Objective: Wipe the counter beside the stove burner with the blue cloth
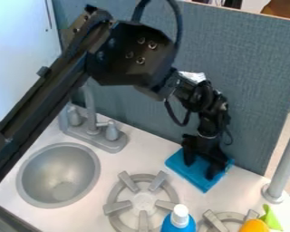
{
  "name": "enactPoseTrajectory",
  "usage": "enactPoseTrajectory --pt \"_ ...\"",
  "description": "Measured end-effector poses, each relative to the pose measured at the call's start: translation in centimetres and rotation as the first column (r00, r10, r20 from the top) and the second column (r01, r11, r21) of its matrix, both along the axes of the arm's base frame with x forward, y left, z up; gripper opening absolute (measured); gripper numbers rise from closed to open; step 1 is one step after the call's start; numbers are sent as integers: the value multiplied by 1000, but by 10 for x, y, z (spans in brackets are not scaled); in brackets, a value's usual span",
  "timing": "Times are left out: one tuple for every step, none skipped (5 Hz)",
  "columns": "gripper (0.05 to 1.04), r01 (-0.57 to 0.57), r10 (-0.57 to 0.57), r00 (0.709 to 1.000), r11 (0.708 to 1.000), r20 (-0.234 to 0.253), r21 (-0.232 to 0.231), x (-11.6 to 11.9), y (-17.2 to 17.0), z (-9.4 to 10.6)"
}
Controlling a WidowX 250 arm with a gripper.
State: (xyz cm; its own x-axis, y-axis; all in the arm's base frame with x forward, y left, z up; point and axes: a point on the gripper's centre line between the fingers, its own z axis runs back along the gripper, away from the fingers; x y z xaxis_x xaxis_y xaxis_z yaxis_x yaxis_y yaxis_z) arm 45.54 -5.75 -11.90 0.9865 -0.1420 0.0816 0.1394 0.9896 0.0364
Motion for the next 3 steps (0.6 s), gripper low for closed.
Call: enactPoseTrajectory --pt "1002 -16 16 1000 1000 9 6 -1 4 -1" --pt "1002 -48 48 998 999 37 10 -4 17 0" --pt "1002 -116 116 992 993 46 15 -15 50 0"
